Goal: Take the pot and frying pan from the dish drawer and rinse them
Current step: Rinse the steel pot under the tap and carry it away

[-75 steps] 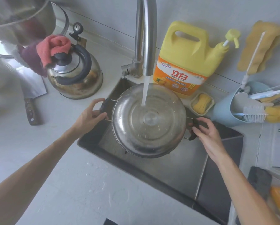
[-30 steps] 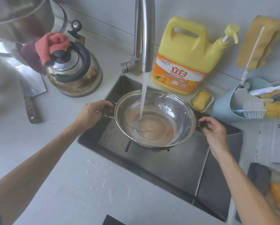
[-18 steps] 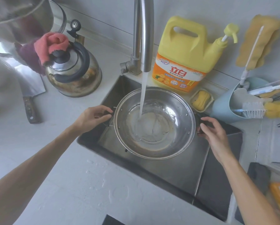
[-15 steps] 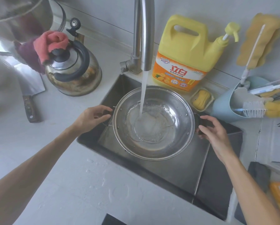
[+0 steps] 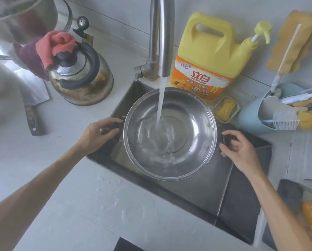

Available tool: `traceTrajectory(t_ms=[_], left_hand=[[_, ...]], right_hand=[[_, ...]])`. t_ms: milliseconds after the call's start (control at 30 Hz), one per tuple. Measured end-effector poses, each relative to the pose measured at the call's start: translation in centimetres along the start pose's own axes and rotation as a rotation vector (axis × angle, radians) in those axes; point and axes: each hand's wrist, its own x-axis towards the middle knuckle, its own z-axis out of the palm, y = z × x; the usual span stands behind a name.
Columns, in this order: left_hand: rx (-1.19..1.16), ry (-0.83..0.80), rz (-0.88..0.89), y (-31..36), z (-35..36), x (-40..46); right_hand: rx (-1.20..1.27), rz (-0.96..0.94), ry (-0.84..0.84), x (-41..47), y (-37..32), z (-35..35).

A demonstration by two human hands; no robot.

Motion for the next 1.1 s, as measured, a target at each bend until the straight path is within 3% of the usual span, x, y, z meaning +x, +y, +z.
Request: traceTrajectory(t_ms=[233,433,667,833,1000,1100], left_hand=[[-0.054,0.172,0.059,3.4,-2.4,0.4],[-0.010,0.054,-0.023,2.1,-1.1,-0.1],[0.093,-0.102,-0.065,0.3,2.9,-2.1],[0.081,0.029,-0.018,2.1,2.3,-1.2],[0.069,0.216,0.054,3.6,-0.2,-0.6],[0.087,0.205,0.085,4.2,-1.7,-0.4]], right_hand=[[0.048,0.162,-0.107,-0.2,1.7,2.2],[0.016,0.164,-0.078,-0.2,1.6,0.6],[-0.001,0.011,0.021,-0.1,0.1,-1.4],[0.015,0.009,0.035,0.1,0.1,-1.4],[0.064,0.132,-0.040,-0.3,1.6,0.5],[0.082,0.187,-0.066,-0.8,2.5,1.6]])
